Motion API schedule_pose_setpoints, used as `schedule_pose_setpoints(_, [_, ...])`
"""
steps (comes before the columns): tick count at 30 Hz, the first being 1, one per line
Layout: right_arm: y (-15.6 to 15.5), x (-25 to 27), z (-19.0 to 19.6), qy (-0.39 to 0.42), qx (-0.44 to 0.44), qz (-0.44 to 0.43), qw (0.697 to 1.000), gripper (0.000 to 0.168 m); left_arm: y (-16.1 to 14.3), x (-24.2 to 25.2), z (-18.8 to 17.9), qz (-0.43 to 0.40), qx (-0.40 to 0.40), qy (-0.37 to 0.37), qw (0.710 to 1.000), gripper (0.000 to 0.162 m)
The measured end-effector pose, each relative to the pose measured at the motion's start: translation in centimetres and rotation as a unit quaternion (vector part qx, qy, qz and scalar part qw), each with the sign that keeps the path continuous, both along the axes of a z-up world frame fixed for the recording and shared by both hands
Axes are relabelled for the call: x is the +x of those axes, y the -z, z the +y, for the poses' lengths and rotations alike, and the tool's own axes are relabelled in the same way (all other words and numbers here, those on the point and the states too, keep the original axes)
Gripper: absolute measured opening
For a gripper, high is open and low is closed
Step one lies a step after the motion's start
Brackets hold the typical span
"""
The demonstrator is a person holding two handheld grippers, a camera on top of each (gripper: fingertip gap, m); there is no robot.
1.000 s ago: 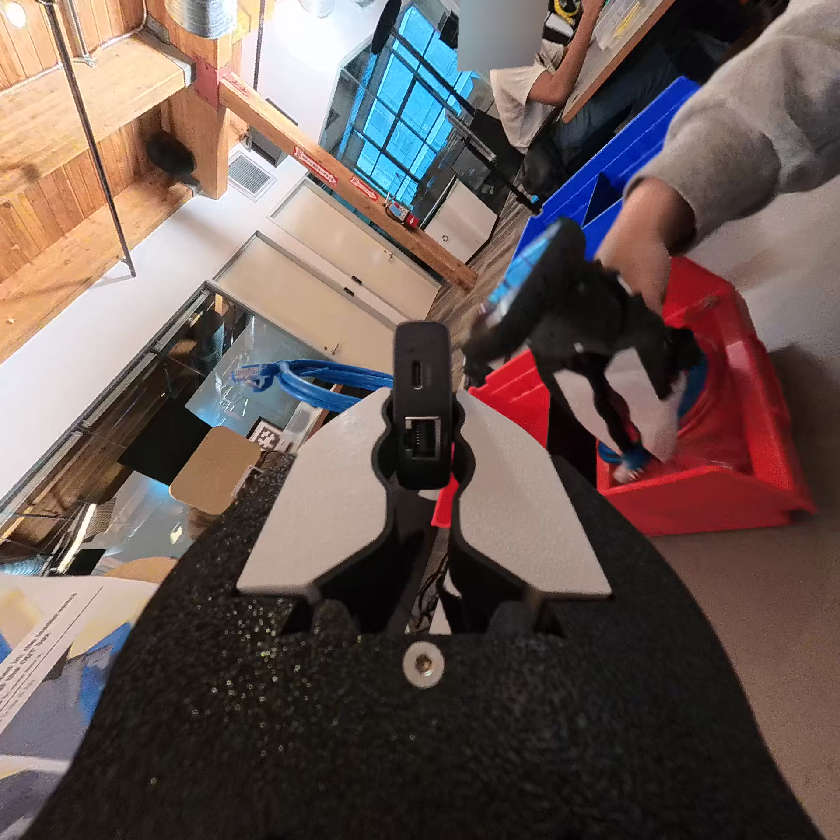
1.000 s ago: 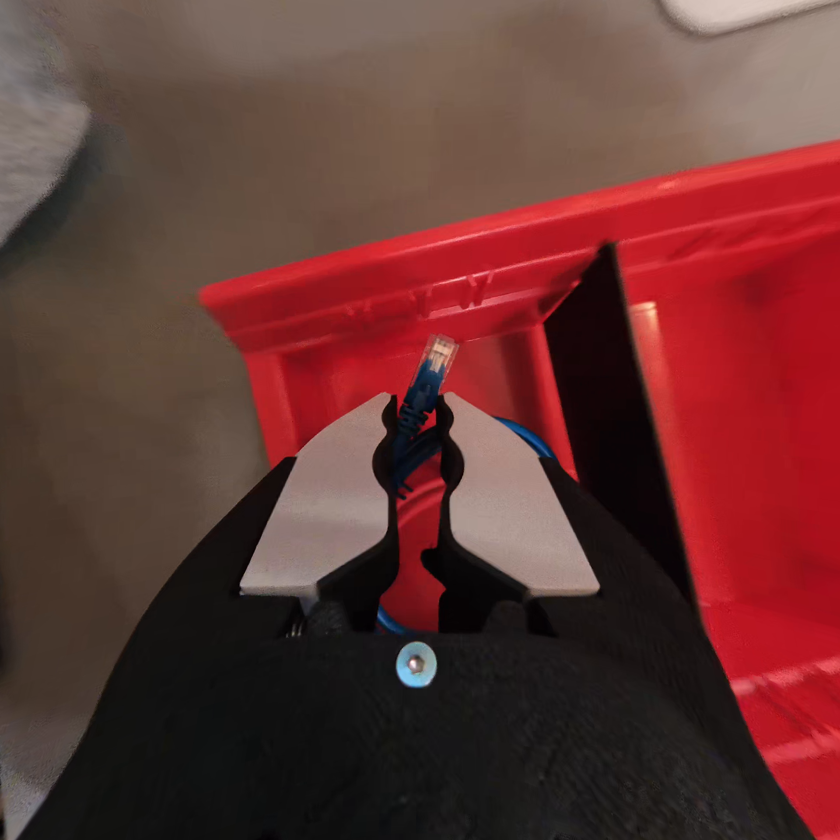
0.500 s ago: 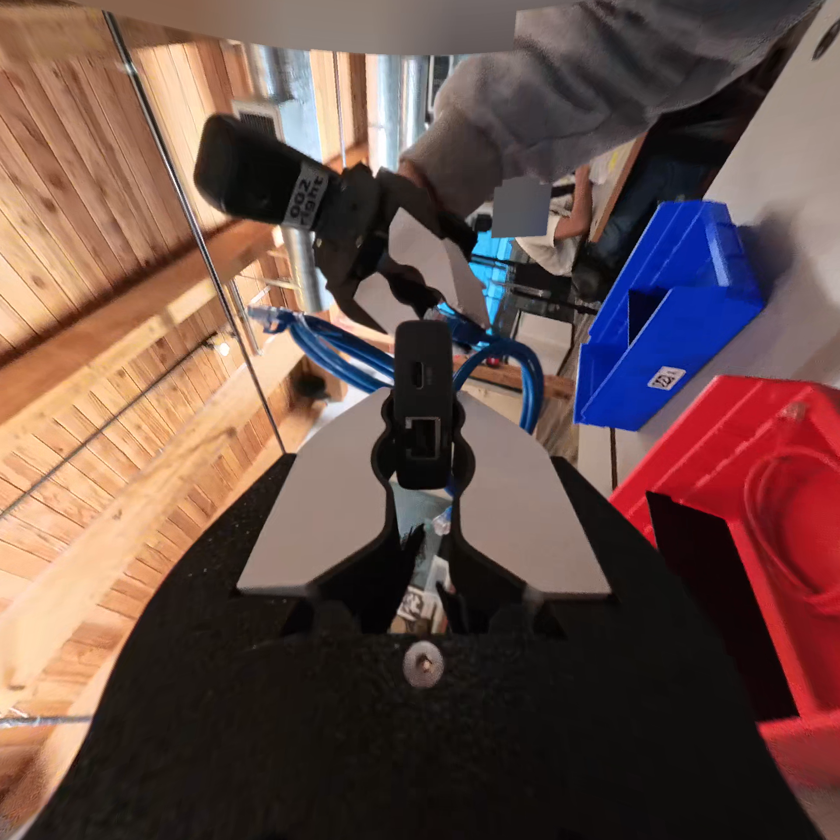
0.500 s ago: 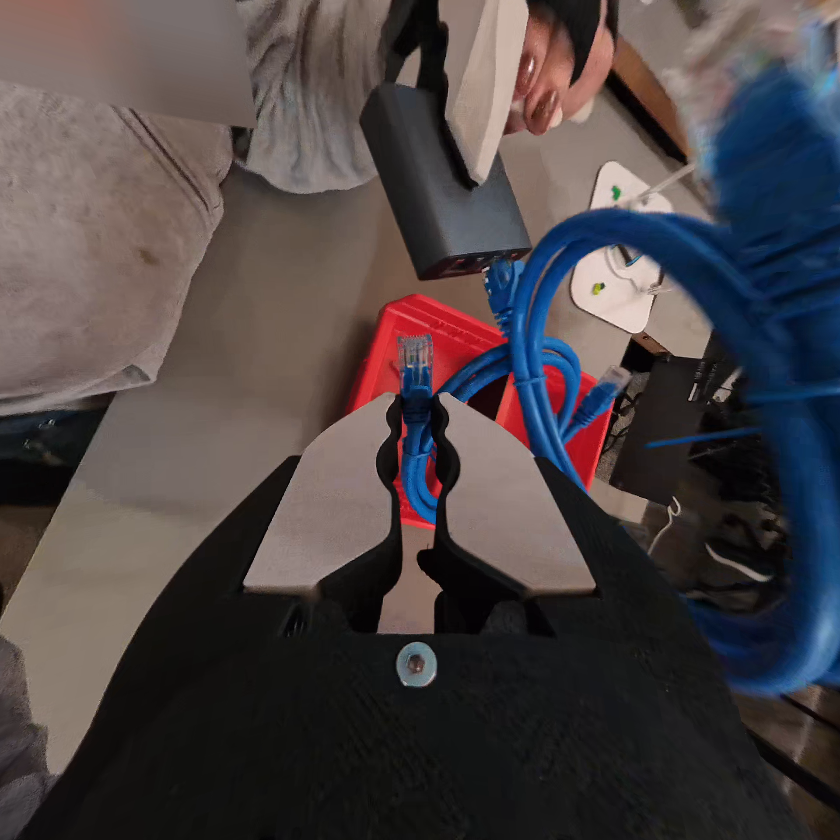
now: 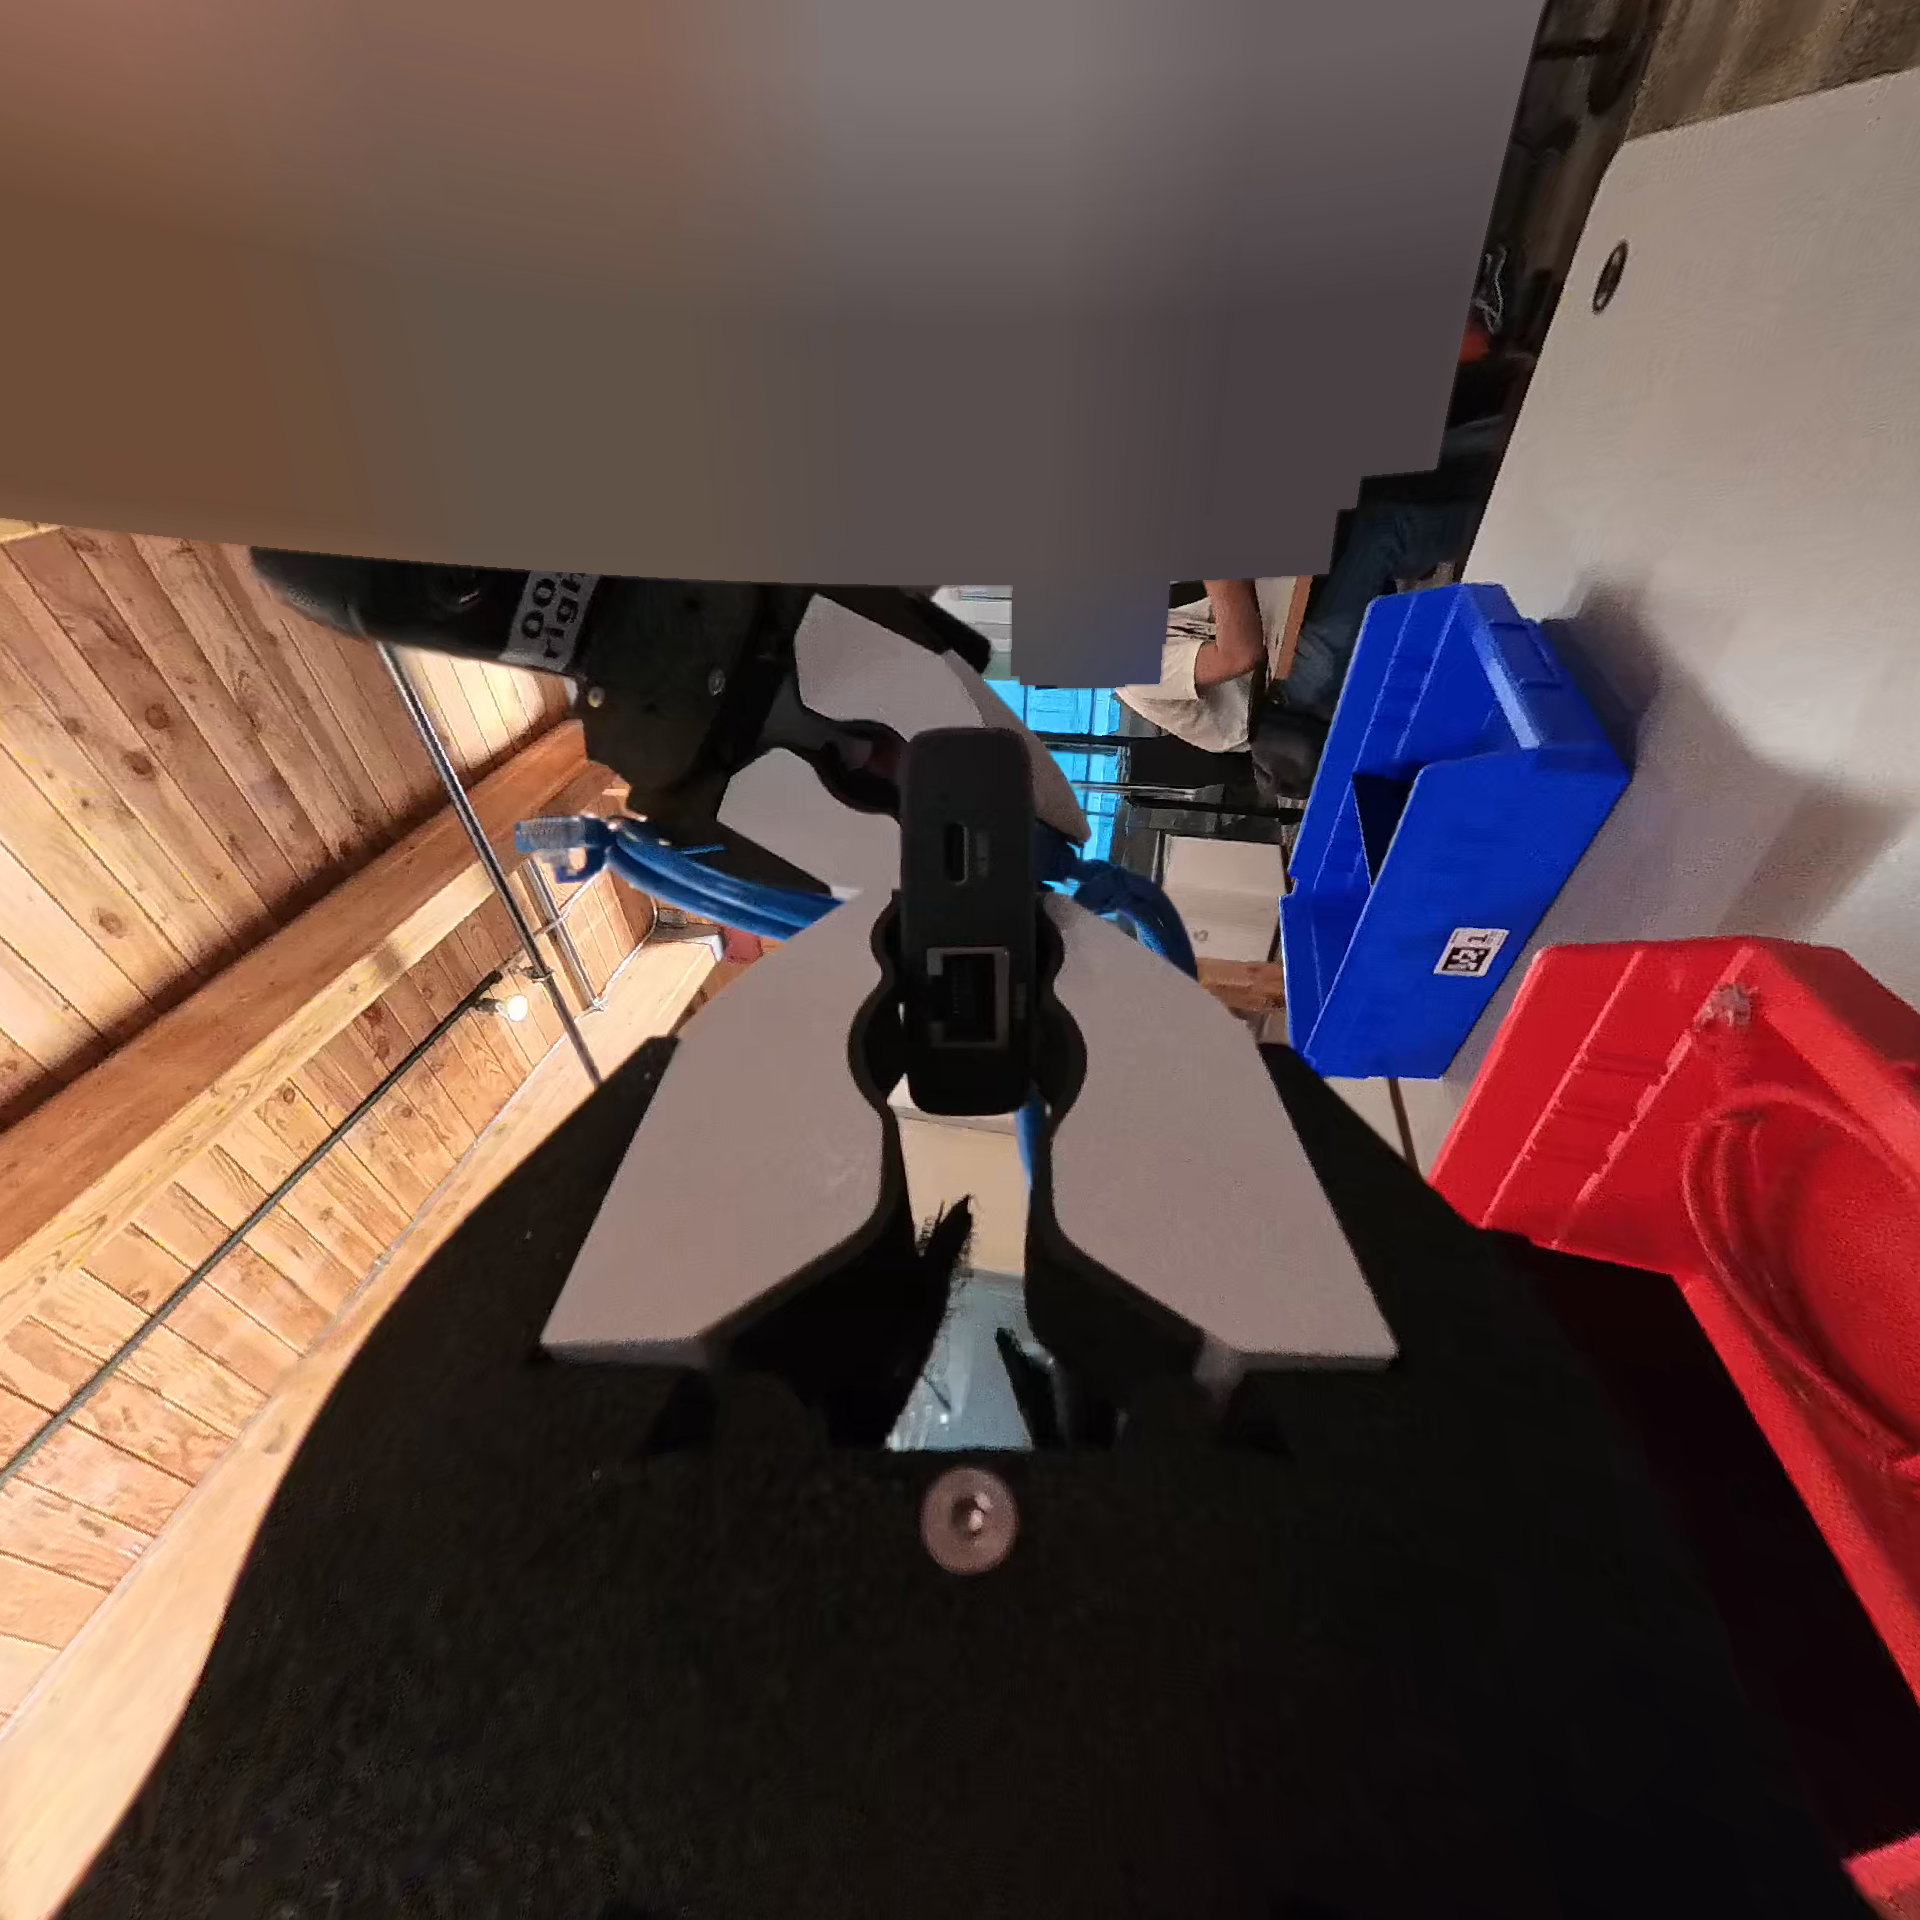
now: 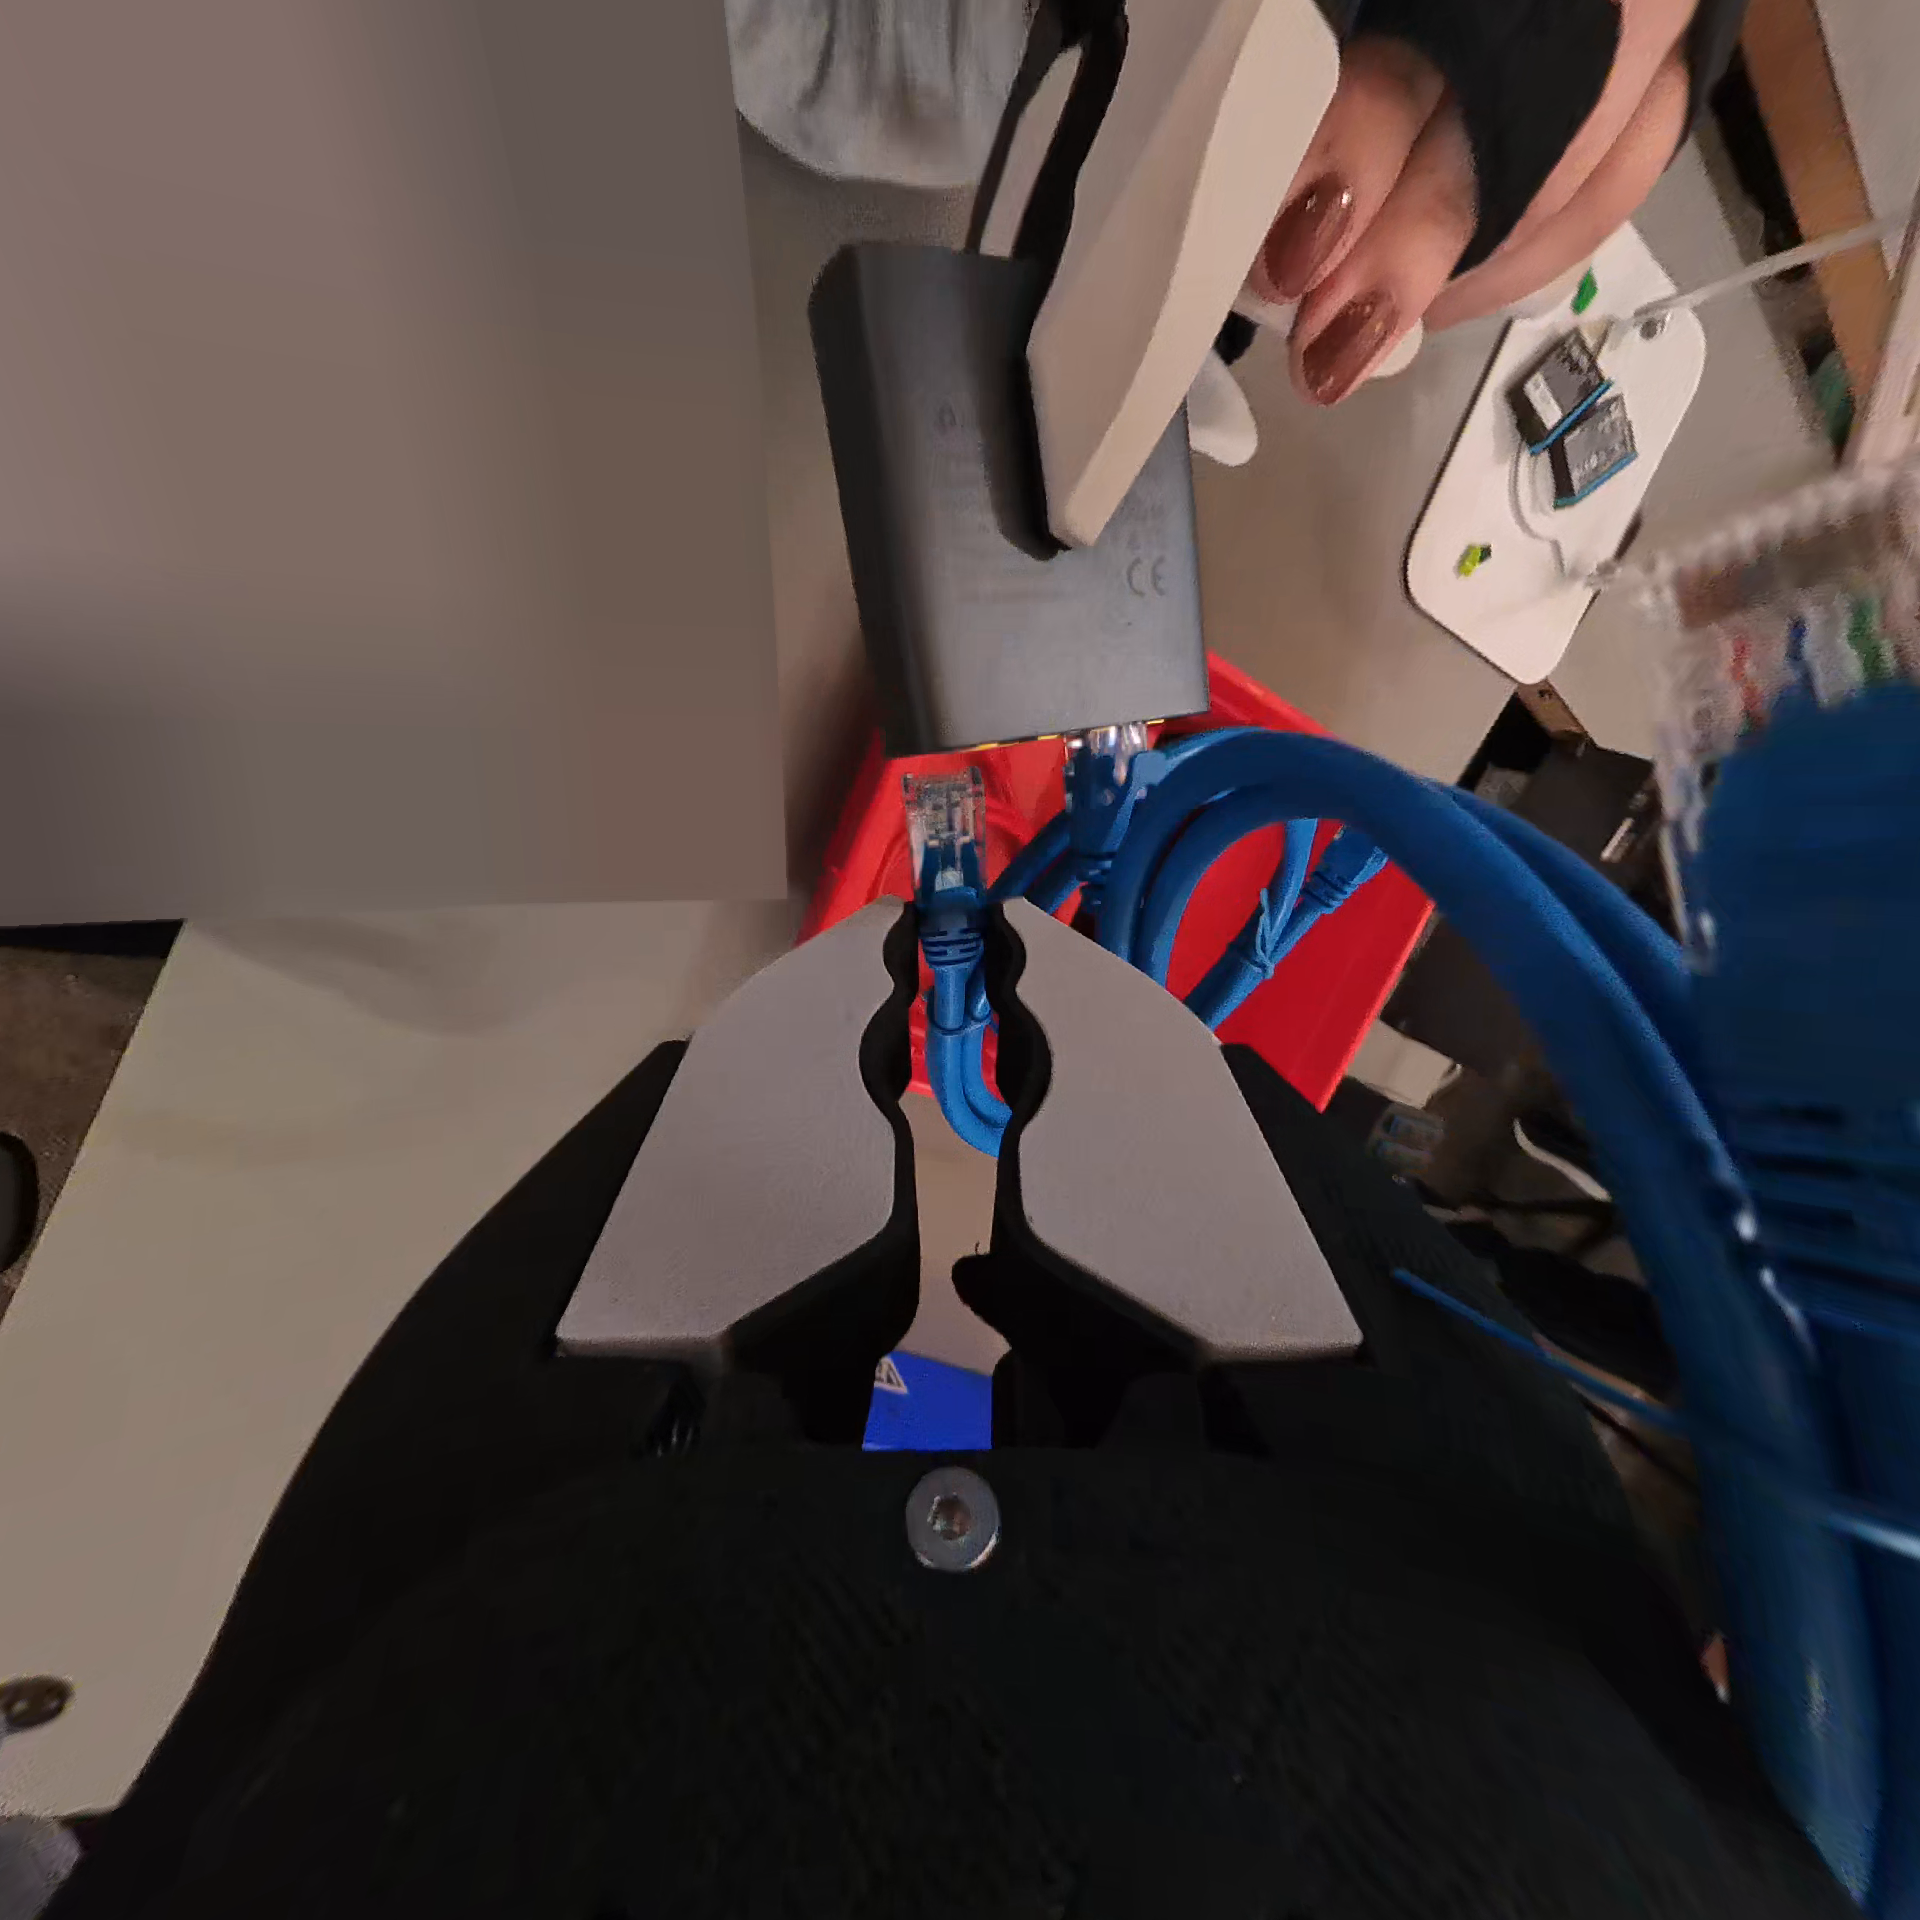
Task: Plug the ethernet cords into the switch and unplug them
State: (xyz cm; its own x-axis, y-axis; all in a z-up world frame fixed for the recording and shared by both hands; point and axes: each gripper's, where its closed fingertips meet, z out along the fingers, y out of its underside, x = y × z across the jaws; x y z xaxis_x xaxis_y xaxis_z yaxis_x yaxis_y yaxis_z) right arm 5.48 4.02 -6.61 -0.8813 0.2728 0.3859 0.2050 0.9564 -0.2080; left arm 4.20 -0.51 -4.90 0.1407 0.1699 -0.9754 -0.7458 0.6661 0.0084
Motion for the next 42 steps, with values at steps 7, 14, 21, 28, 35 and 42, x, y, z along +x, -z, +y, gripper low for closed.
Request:
schedule_pose_setpoints(7, [1.4,-0.4,0.8,-0.006,0.086,0.011,0.996,0.01,2.0,0.5,0.4,0.082,0.061,-0.04,0.994,0.02])
schedule_pose_setpoints(14, [1.9,-0.8,2.1,-0.034,0.236,0.078,0.968,0.01,3.4,0.6,1.3,0.191,0.189,-0.114,0.956,0.02])
schedule_pose_setpoints(21, [1.1,-0.7,2.6,-0.019,0.367,0.14,0.919,0.011,3.8,0.6,1.8,0.236,0.27,-0.145,0.922,0.02])
schedule_pose_setpoints(28, [0.7,-0.9,3.0,0.007,0.403,0.158,0.902,0.01,3.9,0.3,2.3,0.258,0.295,-0.175,0.903,0.02])
schedule_pose_setpoints(35, [0.8,-1.2,3.4,0.021,0.412,0.157,0.897,0.01,4.3,0.1,2.8,0.257,0.261,-0.18,0.913,0.02])
schedule_pose_setpoints(42, [1.4,-1.3,3.8,0.037,0.421,0.14,0.895,0.01,4.8,0.0,3.1,0.272,0.231,-0.188,0.915,0.02])
